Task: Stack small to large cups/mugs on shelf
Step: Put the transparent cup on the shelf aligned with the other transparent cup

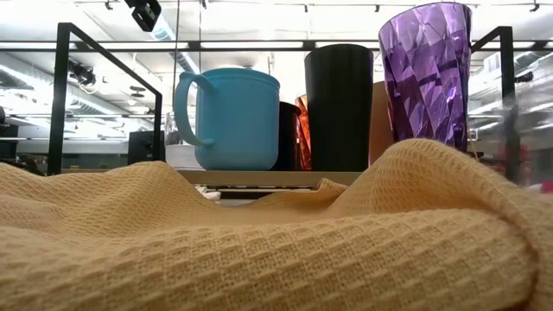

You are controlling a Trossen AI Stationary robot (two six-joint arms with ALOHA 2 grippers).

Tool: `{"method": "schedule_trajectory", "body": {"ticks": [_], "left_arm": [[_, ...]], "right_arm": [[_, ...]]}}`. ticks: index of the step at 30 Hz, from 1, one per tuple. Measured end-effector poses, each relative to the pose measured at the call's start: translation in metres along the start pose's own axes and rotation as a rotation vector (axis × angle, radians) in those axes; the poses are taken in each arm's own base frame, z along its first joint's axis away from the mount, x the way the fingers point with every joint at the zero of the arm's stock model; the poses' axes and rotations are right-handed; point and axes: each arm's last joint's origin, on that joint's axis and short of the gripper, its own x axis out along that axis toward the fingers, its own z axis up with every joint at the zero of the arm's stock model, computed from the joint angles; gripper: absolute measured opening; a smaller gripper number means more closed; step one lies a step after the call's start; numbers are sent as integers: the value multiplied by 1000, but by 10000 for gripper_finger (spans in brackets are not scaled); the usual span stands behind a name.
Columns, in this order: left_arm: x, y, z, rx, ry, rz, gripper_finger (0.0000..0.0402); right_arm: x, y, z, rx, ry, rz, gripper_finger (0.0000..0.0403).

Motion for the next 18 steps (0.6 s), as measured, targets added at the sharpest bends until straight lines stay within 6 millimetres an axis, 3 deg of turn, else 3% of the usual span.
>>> {"method": "schedule_trajectory", "body": {"ticks": [8,13,18], "left_arm": [[0,0,0,20,0,0,84],[0,0,0,21,0,1,85],[0,0,0,23,-1,0,91]], "right_arm": [[-58,-12,-21,-14,-69,-38,0],[-99,-3,-21,-17,-190,175,0],[-123,11,-7,13,-387,392,0]]}}
